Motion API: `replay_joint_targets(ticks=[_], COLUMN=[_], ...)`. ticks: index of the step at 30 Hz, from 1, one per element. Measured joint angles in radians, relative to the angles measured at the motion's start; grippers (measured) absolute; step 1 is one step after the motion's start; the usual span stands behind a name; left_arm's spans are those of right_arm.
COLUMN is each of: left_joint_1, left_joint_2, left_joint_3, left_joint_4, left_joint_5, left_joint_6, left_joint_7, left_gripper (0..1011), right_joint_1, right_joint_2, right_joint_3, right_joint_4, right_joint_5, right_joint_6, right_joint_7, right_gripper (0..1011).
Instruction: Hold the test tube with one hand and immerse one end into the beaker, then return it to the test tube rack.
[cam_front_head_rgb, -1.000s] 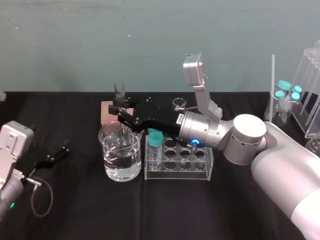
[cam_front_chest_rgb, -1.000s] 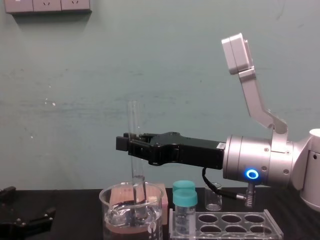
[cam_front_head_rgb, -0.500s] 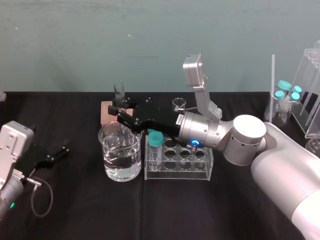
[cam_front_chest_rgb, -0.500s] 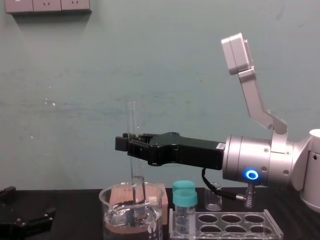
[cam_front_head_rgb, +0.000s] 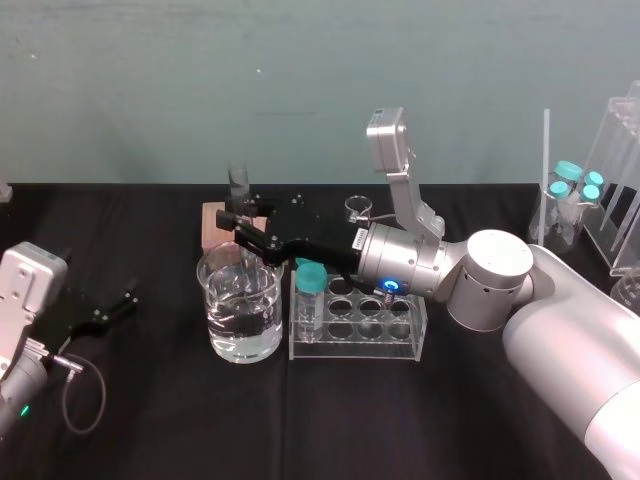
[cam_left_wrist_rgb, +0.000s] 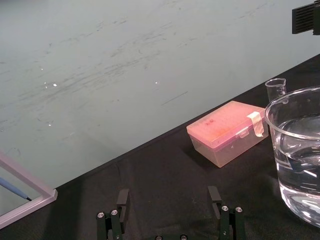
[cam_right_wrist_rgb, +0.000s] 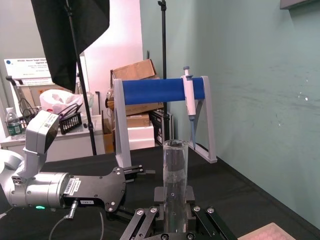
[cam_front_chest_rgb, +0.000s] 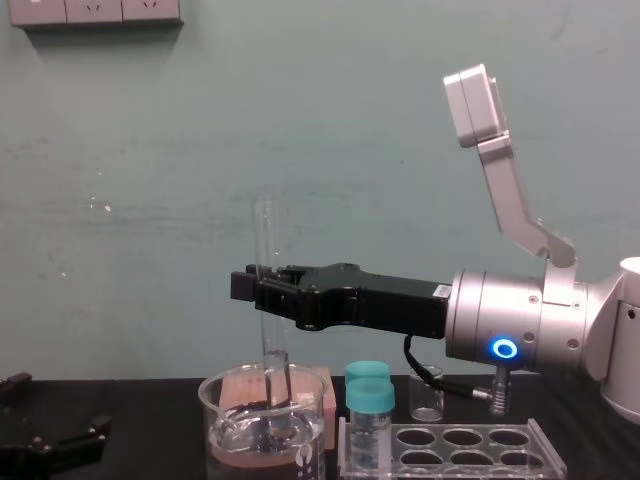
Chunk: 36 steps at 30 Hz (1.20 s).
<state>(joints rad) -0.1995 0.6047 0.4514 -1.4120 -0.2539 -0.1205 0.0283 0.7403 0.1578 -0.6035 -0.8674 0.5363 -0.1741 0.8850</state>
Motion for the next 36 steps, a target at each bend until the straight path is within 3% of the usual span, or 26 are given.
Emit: replay_joint_targets(ticks=[25, 36], left_joint_1=[0.0, 0.0], left_joint_2=[0.0, 0.0], left_joint_3=[0.0, 0.0], left_joint_4=[0.0, 0.0], left_joint_5=[0.0, 0.0], left_joint_6=[0.0, 0.0], left_joint_7=[0.0, 0.0], left_gripper=[1000, 1000], right_joint_1=[0.005, 0.002], right_joint_2=[0.003, 0.035], right_joint_3=[0.004, 0.02], right_joint_4=[-0.019, -0.124], right_joint_5=[0.001, 0.007], right_joint_6=[-0.012, -0.028], right_joint_7=[-0.005, -0.021], right_gripper=[227, 227])
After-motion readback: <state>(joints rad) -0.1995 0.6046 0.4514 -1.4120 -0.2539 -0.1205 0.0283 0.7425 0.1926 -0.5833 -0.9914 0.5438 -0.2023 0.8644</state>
